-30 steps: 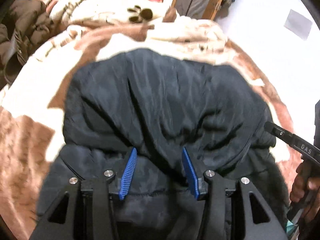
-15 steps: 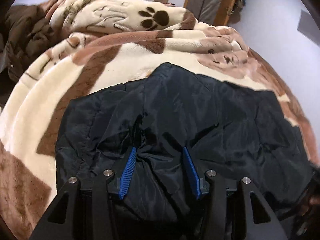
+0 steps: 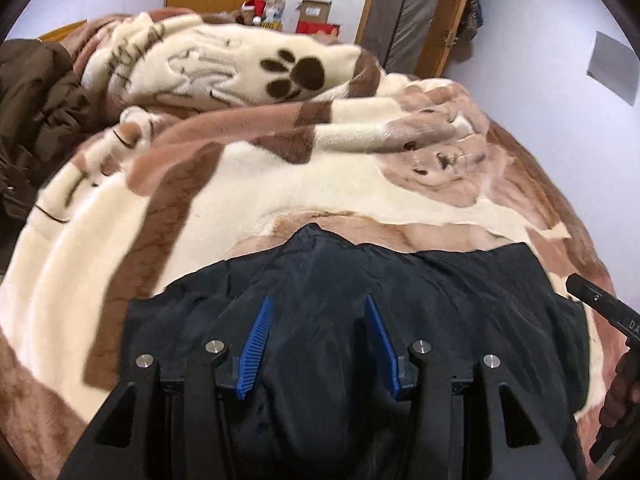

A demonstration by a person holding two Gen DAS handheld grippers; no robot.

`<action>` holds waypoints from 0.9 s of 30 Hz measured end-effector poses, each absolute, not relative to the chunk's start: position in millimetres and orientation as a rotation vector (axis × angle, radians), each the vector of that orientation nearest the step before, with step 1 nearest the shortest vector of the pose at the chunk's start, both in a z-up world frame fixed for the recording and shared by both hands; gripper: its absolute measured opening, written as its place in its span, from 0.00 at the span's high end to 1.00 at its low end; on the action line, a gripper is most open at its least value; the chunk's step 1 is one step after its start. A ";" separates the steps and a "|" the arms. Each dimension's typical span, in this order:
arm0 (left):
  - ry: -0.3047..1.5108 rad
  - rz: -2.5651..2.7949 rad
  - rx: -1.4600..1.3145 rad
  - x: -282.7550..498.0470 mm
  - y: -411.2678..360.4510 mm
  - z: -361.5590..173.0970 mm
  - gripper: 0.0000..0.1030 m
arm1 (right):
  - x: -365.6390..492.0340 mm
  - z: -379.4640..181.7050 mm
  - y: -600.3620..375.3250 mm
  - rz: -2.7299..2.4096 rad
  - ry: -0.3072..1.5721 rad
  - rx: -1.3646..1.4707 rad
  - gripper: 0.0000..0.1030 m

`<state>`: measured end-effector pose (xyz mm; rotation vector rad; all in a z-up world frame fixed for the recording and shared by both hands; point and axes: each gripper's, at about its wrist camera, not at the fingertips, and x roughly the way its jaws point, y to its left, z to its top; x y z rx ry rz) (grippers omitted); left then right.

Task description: Fold large clothes

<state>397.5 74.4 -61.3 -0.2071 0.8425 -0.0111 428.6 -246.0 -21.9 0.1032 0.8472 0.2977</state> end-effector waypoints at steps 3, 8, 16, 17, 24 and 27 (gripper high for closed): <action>0.854 -0.009 -0.183 410.8 66.8 -77.6 0.51 | 451.4 -51.1 -237.5 0.308 0.912 0.077 0.65; 0.842 -0.022 -0.121 411.9 55.0 -105.3 0.51 | 457.4 -103.1 -258.2 0.286 0.959 0.122 0.65; 0.849 -0.018 -0.113 401.8 55.1 -88.6 0.51 | 448.8 -78.8 -258.8 0.256 0.971 0.103 0.65; 0.827 -0.030 -0.124 392.1 57.1 -78.0 0.51 | 441.8 -67.5 -260.2 0.245 0.952 0.100 0.65; 0.723 -0.178 -0.180 316.6 37.4 -42.3 0.51 | 361.0 -11.1 -232.2 0.442 0.799 0.115 0.65; 0.819 -0.185 -0.151 311.5 20.1 -75.2 0.51 | 363.0 -52.7 -213.9 0.429 0.918 0.049 0.65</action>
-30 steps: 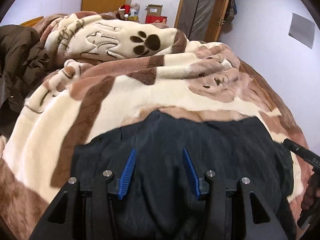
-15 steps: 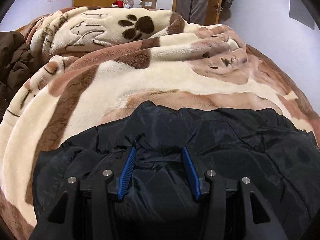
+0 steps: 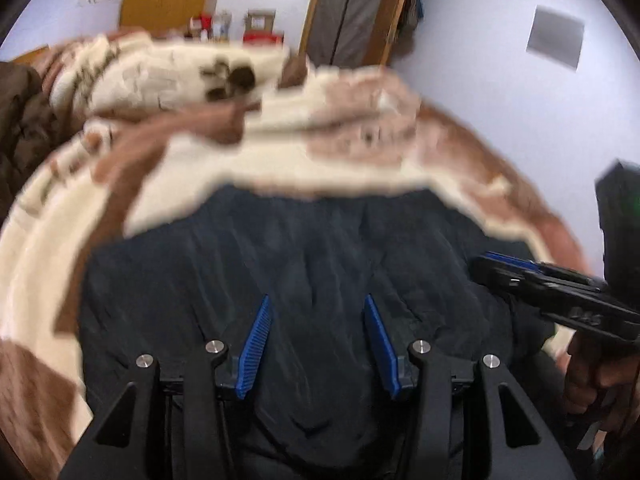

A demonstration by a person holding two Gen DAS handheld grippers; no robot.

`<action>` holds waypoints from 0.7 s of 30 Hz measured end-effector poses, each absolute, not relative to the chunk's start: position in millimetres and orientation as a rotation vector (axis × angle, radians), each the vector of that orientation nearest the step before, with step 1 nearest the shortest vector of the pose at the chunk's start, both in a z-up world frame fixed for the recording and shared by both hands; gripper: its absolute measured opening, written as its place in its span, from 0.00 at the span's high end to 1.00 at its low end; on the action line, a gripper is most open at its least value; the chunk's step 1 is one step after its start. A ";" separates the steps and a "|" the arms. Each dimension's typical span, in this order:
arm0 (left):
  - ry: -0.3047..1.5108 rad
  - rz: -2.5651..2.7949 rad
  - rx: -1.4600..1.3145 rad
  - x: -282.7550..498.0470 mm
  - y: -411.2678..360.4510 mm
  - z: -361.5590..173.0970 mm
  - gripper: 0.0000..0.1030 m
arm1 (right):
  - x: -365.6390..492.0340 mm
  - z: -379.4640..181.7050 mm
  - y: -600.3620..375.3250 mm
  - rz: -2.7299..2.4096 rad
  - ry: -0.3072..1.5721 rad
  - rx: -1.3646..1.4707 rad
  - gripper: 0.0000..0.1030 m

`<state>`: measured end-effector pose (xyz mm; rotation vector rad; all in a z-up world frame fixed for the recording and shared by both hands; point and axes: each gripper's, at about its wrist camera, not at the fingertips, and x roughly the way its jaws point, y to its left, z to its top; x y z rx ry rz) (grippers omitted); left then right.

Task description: Fold large clothes

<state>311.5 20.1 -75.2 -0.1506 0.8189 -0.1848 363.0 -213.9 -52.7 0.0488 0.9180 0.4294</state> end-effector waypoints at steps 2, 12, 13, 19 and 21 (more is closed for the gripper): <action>0.850 -0.174 -0.151 316.2 17.5 -96.1 0.49 | 367.9 -79.3 -212.4 0.407 0.935 0.007 0.65; 0.857 -0.174 -0.190 300.0 22.1 -73.0 0.50 | 360.6 -52.2 -219.5 0.364 0.936 0.053 0.66; 0.839 -0.184 -0.190 289.4 22.7 -67.3 0.50 | 349.8 -41.5 -222.1 0.379 0.909 0.065 0.66; 0.893 -0.186 -0.182 262.1 16.3 -89.8 0.50 | 315.8 -57.6 -220.7 0.400 0.948 0.069 0.66; 0.927 -0.167 -0.169 268.0 14.1 -108.2 0.50 | 321.4 -79.3 -220.1 0.388 0.994 0.071 0.66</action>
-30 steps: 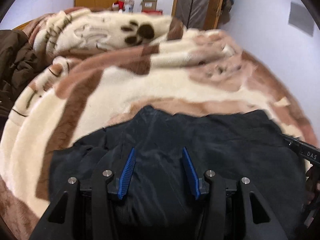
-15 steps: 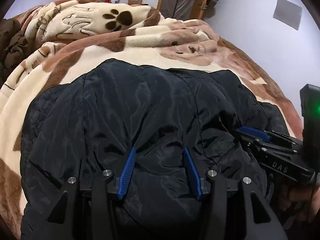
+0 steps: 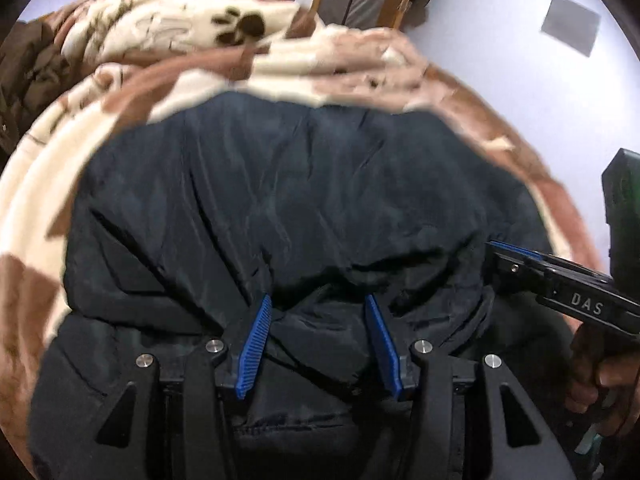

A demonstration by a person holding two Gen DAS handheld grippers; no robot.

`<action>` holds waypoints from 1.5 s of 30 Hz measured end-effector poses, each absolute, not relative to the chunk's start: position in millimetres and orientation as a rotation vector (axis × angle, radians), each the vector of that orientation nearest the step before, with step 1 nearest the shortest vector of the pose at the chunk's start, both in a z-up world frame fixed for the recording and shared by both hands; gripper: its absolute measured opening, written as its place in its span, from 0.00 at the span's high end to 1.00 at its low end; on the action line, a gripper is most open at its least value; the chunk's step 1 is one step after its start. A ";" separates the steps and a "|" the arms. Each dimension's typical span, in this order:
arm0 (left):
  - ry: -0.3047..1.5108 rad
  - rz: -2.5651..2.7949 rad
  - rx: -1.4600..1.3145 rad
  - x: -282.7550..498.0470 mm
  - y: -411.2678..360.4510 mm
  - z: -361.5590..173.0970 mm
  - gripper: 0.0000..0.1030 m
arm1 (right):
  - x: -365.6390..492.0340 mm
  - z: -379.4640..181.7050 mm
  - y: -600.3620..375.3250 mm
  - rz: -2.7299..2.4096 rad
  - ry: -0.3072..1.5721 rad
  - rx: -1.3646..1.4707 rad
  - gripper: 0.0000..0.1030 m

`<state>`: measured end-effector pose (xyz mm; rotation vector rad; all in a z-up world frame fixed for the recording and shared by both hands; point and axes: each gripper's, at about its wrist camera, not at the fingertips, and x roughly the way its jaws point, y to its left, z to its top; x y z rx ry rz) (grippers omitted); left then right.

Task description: Fold large clothes

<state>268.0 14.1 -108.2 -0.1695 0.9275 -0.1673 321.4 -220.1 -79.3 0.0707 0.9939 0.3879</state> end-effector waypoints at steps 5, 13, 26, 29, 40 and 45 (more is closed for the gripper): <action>0.949 -0.136 -0.100 281.0 4.7 -121.7 0.50 | 328.3 -99.2 -210.7 0.365 1.015 -0.013 0.67; 0.952 -0.117 -0.080 286.3 1.6 -130.6 0.50 | 329.0 -109.3 -212.6 0.363 1.012 -0.015 0.67; 0.935 -0.101 -0.058 284.8 -3.7 -132.8 0.49 | 327.5 -112.3 -214.2 0.363 0.991 -0.019 0.67; 0.930 -0.096 -0.056 282.8 -5.2 -132.5 0.49 | 326.7 -111.7 -210.6 0.356 0.989 -0.032 0.67; 0.909 -0.132 -0.088 240.8 7.0 -103.4 0.48 | 293.8 -80.4 -228.7 0.348 0.989 0.060 0.67; 0.952 -0.101 -0.055 250.1 0.1 -107.6 0.48 | 300.9 -88.2 -220.8 0.312 1.053 0.044 0.67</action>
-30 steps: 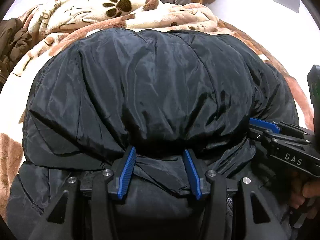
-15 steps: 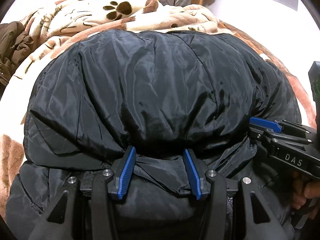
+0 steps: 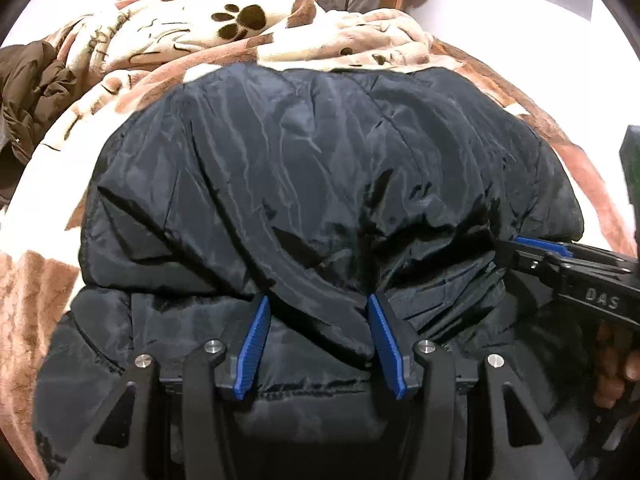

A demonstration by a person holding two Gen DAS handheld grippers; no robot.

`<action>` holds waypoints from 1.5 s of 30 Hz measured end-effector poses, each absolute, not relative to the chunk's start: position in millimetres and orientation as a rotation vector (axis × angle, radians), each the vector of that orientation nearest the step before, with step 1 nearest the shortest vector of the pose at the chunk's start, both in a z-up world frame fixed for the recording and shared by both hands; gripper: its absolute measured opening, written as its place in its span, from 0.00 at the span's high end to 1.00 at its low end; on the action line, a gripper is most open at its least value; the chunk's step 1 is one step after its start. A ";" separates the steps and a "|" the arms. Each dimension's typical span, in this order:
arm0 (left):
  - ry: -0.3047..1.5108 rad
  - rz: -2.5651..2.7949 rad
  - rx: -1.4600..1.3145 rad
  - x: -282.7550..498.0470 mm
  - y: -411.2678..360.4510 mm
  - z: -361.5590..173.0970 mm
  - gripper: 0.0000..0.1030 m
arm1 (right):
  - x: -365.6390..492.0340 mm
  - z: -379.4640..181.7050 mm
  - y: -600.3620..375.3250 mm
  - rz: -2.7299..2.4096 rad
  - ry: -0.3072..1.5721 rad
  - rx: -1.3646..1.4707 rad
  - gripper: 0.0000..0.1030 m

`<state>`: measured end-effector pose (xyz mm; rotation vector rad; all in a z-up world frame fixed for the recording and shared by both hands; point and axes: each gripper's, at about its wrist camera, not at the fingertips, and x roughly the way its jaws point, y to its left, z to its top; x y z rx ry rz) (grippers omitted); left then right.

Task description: Fold large clothes

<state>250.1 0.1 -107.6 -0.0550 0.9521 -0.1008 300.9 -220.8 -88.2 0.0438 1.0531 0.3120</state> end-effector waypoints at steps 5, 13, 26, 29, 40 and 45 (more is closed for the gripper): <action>0.917 -0.116 -0.043 227.9 -0.8 -82.6 0.48 | 276.6 -52.6 -228.2 0.330 0.975 0.039 0.65; 0.909 -0.089 -0.078 161.3 10.4 -59.4 0.48 | 203.4 -18.5 -258.9 0.284 0.908 0.039 0.65; 0.911 -0.024 -0.105 63.1 37.4 -49.5 0.48 | 104.0 -29.6 -301.3 0.217 0.947 0.024 0.53; 0.903 0.000 -0.102 52.3 46.0 -48.1 0.47 | 90.3 -37.7 -314.2 0.188 0.971 0.035 0.53; 0.888 0.134 -0.115 46.2 105.2 -60.3 0.39 | 80.6 -53.6 -363.8 0.083 0.996 0.144 0.46; 0.951 0.176 -0.153 53.4 124.4 -89.2 0.38 | 86.1 -71.2 -378.0 0.072 1.046 0.215 0.46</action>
